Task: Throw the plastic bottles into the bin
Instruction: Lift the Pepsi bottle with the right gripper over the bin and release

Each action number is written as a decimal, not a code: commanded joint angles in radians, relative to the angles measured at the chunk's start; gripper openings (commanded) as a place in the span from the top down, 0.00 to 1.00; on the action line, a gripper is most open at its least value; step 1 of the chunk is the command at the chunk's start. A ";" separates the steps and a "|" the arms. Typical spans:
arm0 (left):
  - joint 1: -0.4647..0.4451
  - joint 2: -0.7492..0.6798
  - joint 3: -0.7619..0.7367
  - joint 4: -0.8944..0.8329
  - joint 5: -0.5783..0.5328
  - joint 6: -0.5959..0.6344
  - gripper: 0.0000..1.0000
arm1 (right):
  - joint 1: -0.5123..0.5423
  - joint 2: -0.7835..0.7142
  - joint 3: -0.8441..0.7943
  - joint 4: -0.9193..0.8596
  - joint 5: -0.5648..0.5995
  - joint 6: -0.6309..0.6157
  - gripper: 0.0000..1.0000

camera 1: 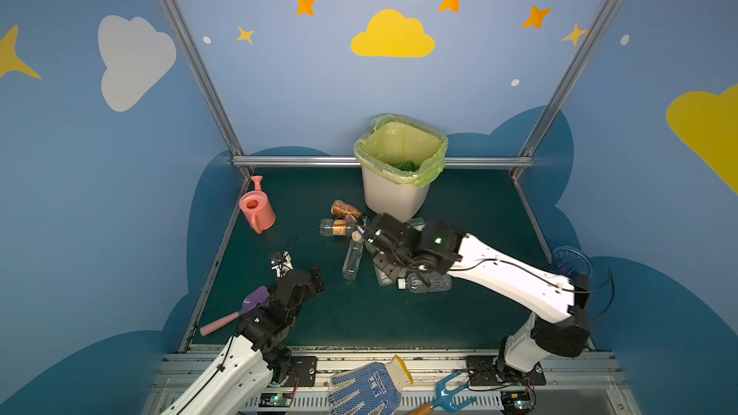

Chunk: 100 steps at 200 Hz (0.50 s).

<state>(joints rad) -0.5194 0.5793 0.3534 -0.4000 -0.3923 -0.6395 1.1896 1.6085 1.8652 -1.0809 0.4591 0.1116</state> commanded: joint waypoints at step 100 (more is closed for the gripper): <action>0.005 0.300 0.152 0.146 0.167 0.133 0.00 | -0.565 0.286 0.624 0.243 -0.403 -0.101 0.45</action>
<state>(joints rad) -0.5171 0.8543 0.4721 -0.2867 -0.2970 -0.5552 0.7319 1.6283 2.3512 -0.6262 0.3336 -0.1528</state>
